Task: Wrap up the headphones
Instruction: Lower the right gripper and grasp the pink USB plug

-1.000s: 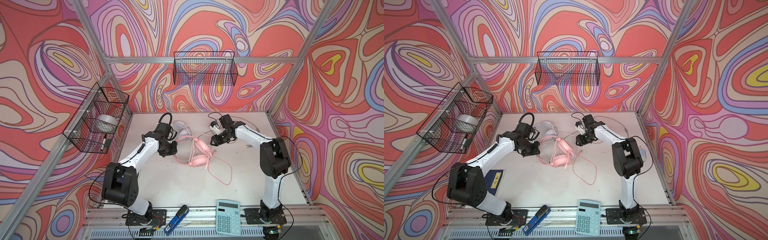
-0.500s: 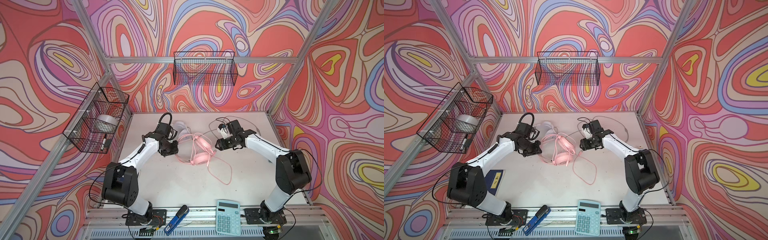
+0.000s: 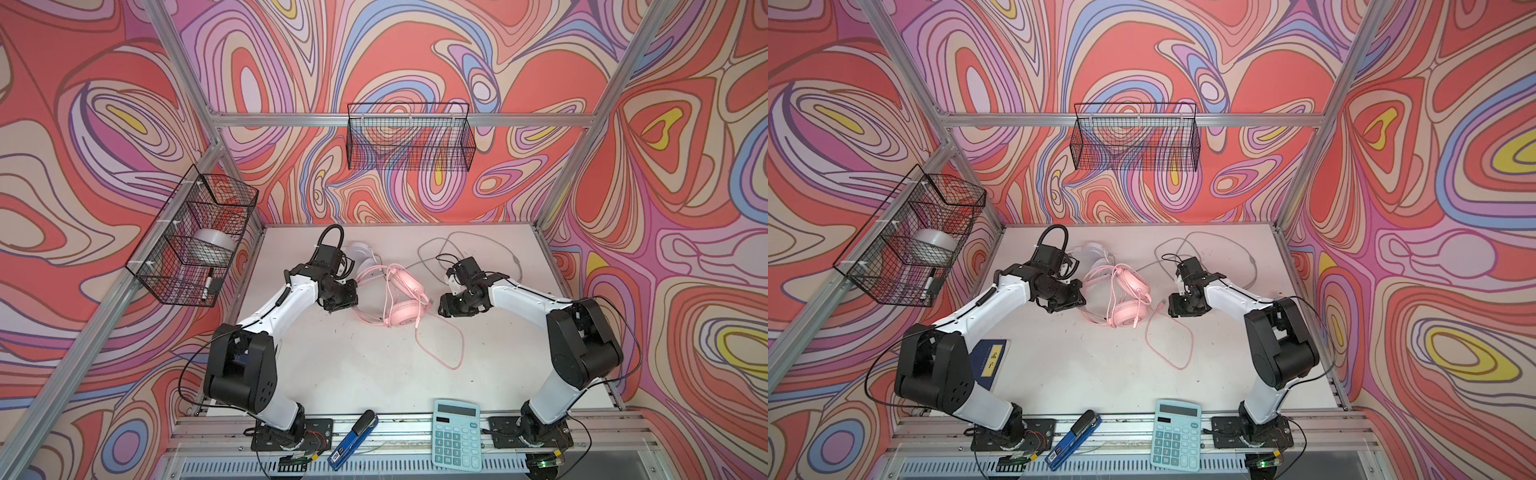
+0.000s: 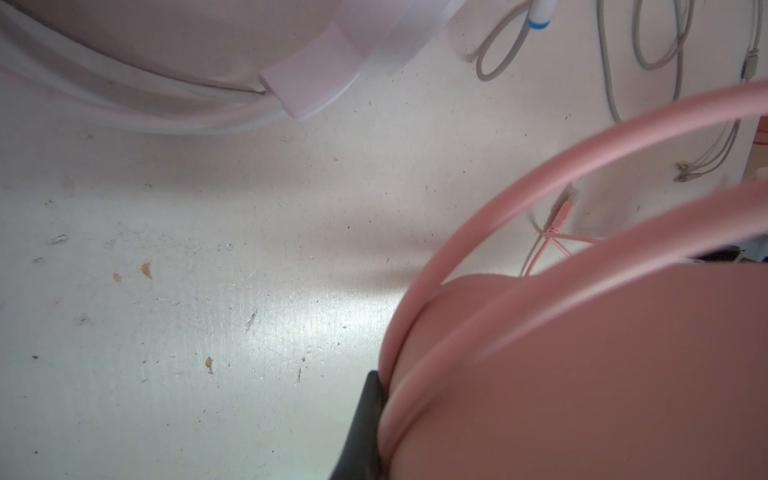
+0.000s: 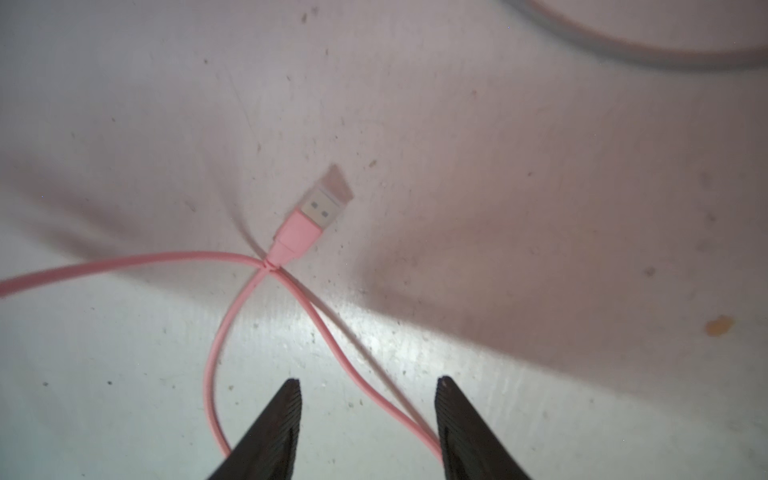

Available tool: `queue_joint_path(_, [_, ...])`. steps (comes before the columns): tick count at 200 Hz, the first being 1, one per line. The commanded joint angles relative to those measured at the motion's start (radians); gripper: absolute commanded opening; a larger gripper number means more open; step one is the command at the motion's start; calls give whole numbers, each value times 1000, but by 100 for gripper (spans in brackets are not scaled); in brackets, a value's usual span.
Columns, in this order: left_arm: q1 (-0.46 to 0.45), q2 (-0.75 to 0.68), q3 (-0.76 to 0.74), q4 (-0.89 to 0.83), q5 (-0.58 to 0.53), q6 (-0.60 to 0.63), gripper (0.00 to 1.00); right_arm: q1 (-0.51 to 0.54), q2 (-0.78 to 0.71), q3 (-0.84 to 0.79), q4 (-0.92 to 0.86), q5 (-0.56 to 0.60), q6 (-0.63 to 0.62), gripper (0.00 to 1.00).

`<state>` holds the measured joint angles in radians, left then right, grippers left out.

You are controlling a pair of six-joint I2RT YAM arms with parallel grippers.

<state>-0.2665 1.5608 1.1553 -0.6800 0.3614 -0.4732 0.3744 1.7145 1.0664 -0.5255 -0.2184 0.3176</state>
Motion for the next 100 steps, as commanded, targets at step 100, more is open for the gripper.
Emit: queue_joint_path(100, [6,-5,2,48,69,-31,0,46,170,94,153,2,336,57])
